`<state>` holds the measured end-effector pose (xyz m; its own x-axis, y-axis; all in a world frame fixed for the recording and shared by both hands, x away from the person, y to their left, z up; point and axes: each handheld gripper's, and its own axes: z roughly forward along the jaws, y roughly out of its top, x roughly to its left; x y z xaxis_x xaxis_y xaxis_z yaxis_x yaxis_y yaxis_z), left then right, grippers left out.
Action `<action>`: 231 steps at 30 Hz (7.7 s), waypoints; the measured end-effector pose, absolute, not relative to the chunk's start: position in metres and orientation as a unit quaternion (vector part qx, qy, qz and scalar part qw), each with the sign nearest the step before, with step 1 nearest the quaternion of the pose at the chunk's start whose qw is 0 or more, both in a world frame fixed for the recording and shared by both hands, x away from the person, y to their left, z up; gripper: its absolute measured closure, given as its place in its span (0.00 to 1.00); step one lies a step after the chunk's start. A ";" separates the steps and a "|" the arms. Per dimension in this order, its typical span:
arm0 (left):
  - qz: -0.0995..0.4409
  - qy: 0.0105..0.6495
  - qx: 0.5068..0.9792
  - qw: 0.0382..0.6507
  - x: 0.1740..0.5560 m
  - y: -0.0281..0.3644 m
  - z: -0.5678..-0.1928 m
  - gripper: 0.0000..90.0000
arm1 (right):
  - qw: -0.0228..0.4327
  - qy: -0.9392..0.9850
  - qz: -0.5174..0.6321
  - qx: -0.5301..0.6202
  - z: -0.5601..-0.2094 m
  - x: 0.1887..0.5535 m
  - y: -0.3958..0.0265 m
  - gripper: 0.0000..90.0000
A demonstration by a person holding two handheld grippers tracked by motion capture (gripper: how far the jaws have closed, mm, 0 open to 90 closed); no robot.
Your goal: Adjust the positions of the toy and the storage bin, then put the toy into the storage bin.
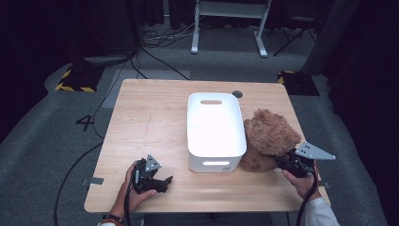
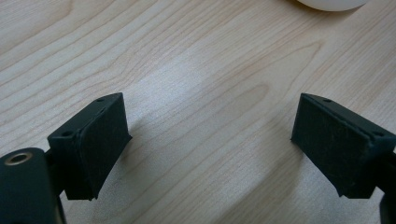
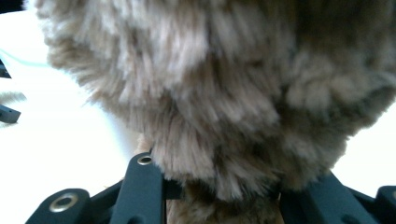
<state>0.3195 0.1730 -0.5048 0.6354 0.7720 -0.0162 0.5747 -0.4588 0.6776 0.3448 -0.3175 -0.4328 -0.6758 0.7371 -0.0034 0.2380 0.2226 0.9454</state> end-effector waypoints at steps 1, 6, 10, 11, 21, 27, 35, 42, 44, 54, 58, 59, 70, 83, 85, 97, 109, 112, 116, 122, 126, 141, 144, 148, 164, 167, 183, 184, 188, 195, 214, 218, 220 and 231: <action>0.148 0.400 0.841 0.332 0.320 0.173 -0.505 0.12 | 0.233 0.744 0.534 0.327 -0.432 0.344 -0.320 0.71; 0.147 0.399 0.842 0.332 0.320 0.173 -0.505 0.12 | 0.236 0.742 0.536 0.326 -0.430 0.344 -0.323 0.71; 0.147 0.400 0.841 0.332 0.320 0.173 -0.505 0.12 | 0.244 0.732 0.543 0.330 -0.427 0.343 -0.327 0.71; 0.147 0.400 0.841 0.332 0.320 0.173 -0.505 0.12 | 0.244 0.732 0.543 0.330 -0.427 0.343 -0.327 0.71; 0.148 0.398 0.842 0.333 0.320 0.173 -0.505 0.13 | 0.266 0.722 0.542 0.338 -0.418 0.343 -0.336 0.71; 0.148 0.398 0.842 0.334 0.320 0.173 -0.505 0.13 | 0.270 0.718 0.544 0.340 -0.416 0.343 -0.339 0.71; 0.146 0.397 0.842 0.335 0.320 0.173 -0.505 0.14 | 0.277 0.717 0.543 0.337 -0.413 0.340 -0.341 0.71; 0.146 0.397 0.842 0.335 0.320 0.173 -0.505 0.14 | 0.282 0.711 0.547 0.340 -0.409 0.337 -0.344 0.72; 0.146 0.397 0.842 0.335 0.320 0.173 -0.505 0.14 | 0.282 0.710 0.548 0.341 -0.408 0.337 -0.344 0.72; 0.146 0.397 0.842 0.336 0.320 0.173 -0.505 0.14 | 0.292 0.701 0.561 0.330 -0.393 0.335 -0.336 0.72; 0.147 0.395 0.843 0.333 0.320 0.173 -0.505 0.13 | 0.295 0.699 0.564 0.326 -0.388 0.336 -0.334 0.73; 0.147 0.395 0.843 0.333 0.320 0.173 -0.505 0.13 | 0.296 0.698 0.565 0.326 -0.387 0.336 -0.333 0.73; 0.147 0.395 0.843 0.334 0.320 0.173 -0.505 0.13 | 0.306 0.688 0.575 0.321 -0.372 0.334 -0.332 0.73; 0.147 0.395 0.844 0.333 0.321 0.173 -0.505 0.13 | 0.326 0.673 0.589 0.308 -0.345 0.331 -0.327 0.73; 0.147 0.395 0.843 0.334 0.320 0.173 -0.505 0.13 | 0.327 0.674 0.589 0.304 -0.342 0.331 -0.325 0.73; 0.147 0.395 0.844 0.333 0.321 0.173 -0.505 0.13 | 0.326 0.671 0.601 0.286 -0.326 0.337 -0.309 0.73; 0.147 0.395 0.844 0.333 0.321 0.173 -0.505 0.13 | 0.327 0.671 0.608 0.271 -0.313 0.337 -0.294 0.73; 0.147 0.395 0.843 0.333 0.321 0.173 -0.505 0.13 | 0.323 0.670 0.614 0.266 -0.311 0.337 -0.288 0.73; 0.147 0.395 0.844 0.333 0.321 0.173 -0.505 0.13 | 0.321 0.674 0.613 0.258 -0.309 0.339 -0.276 0.73; 0.147 0.395 0.844 0.333 0.321 0.173 -0.505 0.13 | 0.317 0.677 0.615 0.251 -0.307 0.342 -0.266 0.73; 0.147 0.395 0.844 0.333 0.321 0.173 -0.505 0.13 | 0.315 0.682 0.614 0.243 -0.305 0.344 -0.254 0.74; 0.146 0.394 0.844 0.333 0.321 0.173 -0.505 0.13 | 0.310 0.687 0.615 0.231 -0.298 0.348 -0.228 0.74; 0.146 0.394 0.844 0.333 0.321 0.173 -0.505 0.13 | 0.308 0.690 0.615 0.227 -0.296 0.349 -0.224 0.74; 0.146 0.394 0.844 0.333 0.321 0.173 -0.505 0.13 | 0.304 0.689 0.619 0.224 -0.295 0.350 -0.219 0.74; 0.147 0.394 0.844 0.332 0.321 0.173 -0.505 0.13 | 0.283 0.706 0.615 0.209 -0.304 0.354 -0.188 0.74; 0.146 0.394 0.844 0.333 0.321 0.173 -0.505 0.13 | 0.279 0.707 0.616 0.207 -0.305 0.355 -0.183 0.74; 0.147 0.394 0.844 0.333 0.320 0.173 -0.505 0.14 | 0.235 0.730 0.606 0.213 -0.334 0.365 -0.163 0.73; 0.147 0.394 0.844 0.333 0.321 0.173 -0.505 0.14 | 0.232 0.732 0.604 0.213 -0.336 0.365 -0.162 0.73; 0.147 0.394 0.844 0.333 0.321 0.173 -0.505 0.14 | 0.227 0.744 0.592 0.211 -0.344 0.367 -0.159 0.73; 0.147 0.394 0.844 0.333 0.320 0.173 -0.505 0.14 | 0.223 0.764 0.570 0.204 -0.351 0.368 -0.150 0.73; 0.147 0.394 0.844 0.334 0.321 0.173 -0.505 0.14 | 0.194 0.821 0.499 0.198 -0.356 0.379 -0.140 0.70; 0.147 0.394 0.844 0.334 0.321 0.173 -0.505 0.14 | 0.190 0.834 0.482 0.192 -0.355 0.380 -0.137 0.69; 0.147 0.394 0.844 0.334 0.321 0.173 -0.505 0.14 | 0.187 0.840 0.473 0.190 -0.354 0.380 -0.136 0.68; 0.146 0.393 0.844 0.333 0.321 0.173 -0.505 0.14 | 0.170 0.866 0.432 0.187 -0.354 0.382 -0.133 0.69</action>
